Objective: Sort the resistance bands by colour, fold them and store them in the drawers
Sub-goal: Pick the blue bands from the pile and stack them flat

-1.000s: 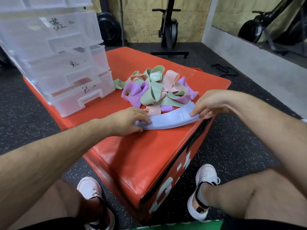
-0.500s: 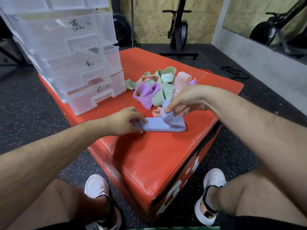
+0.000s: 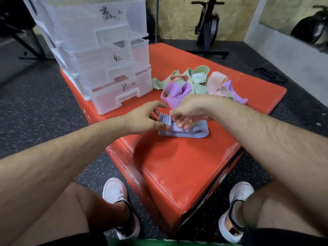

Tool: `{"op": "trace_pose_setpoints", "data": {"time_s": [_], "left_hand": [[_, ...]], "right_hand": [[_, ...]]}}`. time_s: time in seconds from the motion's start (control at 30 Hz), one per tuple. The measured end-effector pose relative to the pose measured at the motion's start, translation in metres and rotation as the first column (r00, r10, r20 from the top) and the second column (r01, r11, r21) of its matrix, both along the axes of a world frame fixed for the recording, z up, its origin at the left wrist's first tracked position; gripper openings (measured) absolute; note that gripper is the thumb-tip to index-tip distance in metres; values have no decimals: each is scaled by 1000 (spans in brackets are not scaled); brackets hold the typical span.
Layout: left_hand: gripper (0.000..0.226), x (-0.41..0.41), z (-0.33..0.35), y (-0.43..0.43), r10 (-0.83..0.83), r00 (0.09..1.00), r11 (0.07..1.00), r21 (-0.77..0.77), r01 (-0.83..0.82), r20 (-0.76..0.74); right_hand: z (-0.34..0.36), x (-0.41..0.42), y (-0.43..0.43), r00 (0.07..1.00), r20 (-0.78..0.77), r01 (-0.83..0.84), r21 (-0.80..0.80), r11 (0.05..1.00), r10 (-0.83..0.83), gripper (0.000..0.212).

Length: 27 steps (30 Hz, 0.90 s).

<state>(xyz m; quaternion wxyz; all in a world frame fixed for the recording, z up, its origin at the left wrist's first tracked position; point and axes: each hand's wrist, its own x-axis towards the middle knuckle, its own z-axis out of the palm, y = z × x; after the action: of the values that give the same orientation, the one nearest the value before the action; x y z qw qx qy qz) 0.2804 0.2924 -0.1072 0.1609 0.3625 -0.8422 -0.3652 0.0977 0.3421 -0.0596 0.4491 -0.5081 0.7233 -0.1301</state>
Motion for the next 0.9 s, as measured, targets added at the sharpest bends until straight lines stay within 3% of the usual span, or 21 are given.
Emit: {"op": "trace_pose_setpoints", "data": {"time_s": [0.07, 0.13, 0.23, 0.37, 0.47, 0.53, 0.67, 0.77, 0.9], "left_hand": [[45, -2, -2, 0, 10, 999, 997, -76, -8, 30], [24, -7, -5, 1, 32, 998, 987, -158, -24, 46], [24, -18, -11, 3, -11, 996, 965, -262, 34, 88], [22, -30, -12, 4, 20, 982, 976, -216, 22, 189], [22, -32, -9, 4, 12, 980, 984, -174, 23, 198], [22, -29, -6, 3, 0, 978, 988, -153, 32, 210], [29, -27, -5, 2, -32, 978, 992, -110, 55, 207], [51, -24, -1, 6, -86, 963, 989, -95, 113, 257], [66, -17, -6, 18, -198, 927, 945, -191, 267, 317]], "right_hand": [[2, -3, 3, 998, -24, -53, 17, 998, 53, 14], [4, -6, 10, 994, -14, -111, 23, 993, 112, 17], [8, -10, 21, 987, -29, -159, -16, 987, 158, 20], [17, -37, 30, 926, -372, -145, -194, 970, 64, 17], [14, -59, 40, 844, -536, -108, -138, 985, 18, 27], [0, -65, 47, 884, -468, -58, -63, 996, 21, 31], [-23, -70, 58, 959, -254, 58, -253, 966, -124, 45], [-29, -74, 70, 985, -150, 42, -295, 955, -90, 49], [-40, -80, 86, 940, -323, -233, -365, 902, 112, 45]]}}
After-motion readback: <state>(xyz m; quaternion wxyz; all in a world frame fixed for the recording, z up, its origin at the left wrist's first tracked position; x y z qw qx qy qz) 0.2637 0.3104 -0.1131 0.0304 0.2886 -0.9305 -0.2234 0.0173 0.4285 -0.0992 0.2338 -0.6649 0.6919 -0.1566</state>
